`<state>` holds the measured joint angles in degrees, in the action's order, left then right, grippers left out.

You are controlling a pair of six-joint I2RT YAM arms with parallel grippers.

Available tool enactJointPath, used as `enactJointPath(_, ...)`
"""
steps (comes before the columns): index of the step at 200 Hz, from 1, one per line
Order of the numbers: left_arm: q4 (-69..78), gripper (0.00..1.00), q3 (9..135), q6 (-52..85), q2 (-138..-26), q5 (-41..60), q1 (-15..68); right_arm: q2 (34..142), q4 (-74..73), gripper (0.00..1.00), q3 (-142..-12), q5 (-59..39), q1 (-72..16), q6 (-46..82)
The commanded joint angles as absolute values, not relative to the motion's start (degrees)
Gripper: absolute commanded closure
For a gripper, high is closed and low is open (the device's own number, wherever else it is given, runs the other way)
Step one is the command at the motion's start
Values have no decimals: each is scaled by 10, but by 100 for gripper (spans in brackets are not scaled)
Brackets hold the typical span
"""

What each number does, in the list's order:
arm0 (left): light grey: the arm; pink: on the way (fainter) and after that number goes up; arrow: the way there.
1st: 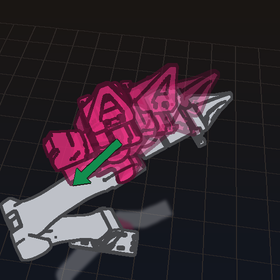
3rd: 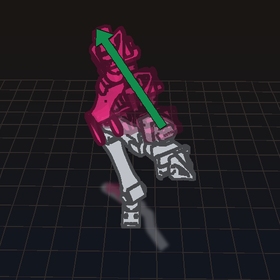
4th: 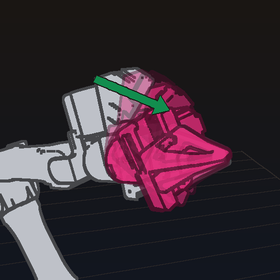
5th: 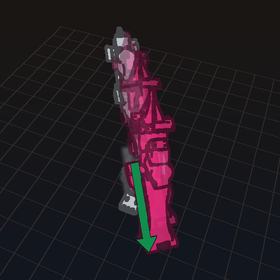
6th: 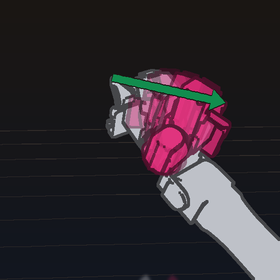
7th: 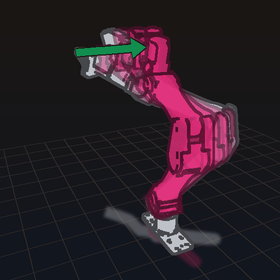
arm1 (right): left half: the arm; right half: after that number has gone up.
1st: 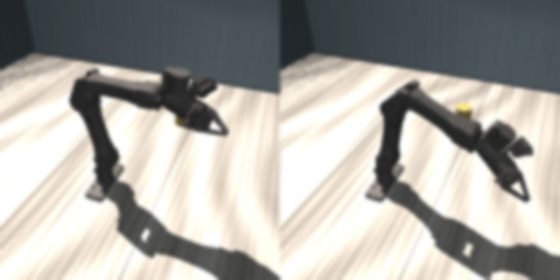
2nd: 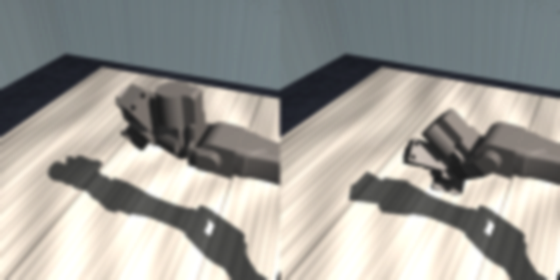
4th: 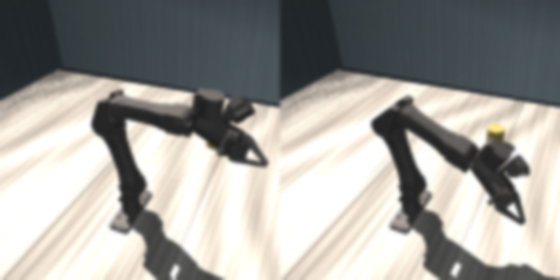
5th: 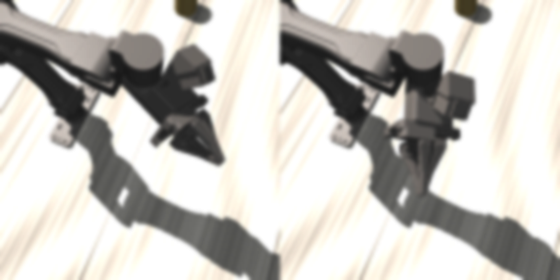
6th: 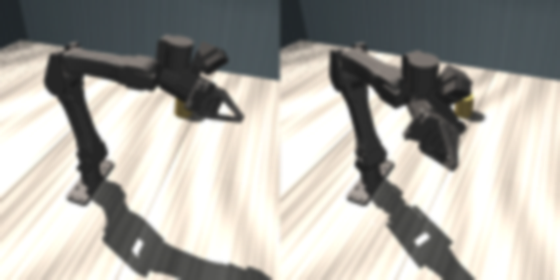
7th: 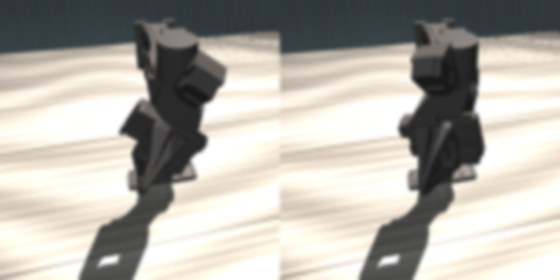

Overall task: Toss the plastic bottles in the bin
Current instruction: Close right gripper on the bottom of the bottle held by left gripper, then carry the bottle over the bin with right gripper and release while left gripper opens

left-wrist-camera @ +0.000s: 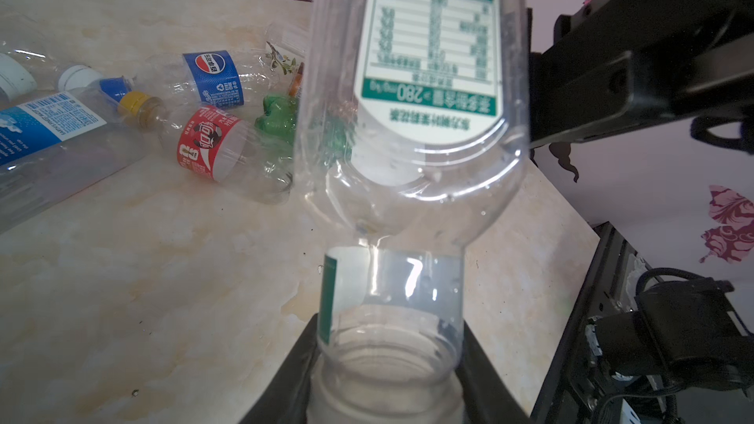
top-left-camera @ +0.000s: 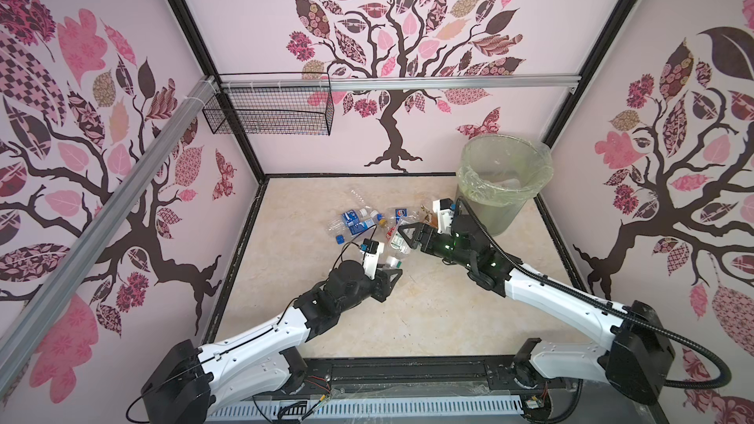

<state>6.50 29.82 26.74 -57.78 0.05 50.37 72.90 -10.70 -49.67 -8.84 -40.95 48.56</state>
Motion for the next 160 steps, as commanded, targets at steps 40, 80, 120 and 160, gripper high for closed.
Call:
enactJointPath(40,19,63,373,286,-591,-29,529,775,-67,34,-564,-115,-406,460)
enactJointPath(80,-38,45,442,272,-611,-44,529,772,1,48,-616,-103,-374,419)
enactJointPath(120,-84,4,519,261,-615,-53,526,760,106,49,-724,-102,-291,342)
enactJointPath(160,-129,2,645,228,-660,-50,526,750,230,46,-913,-25,-187,230)
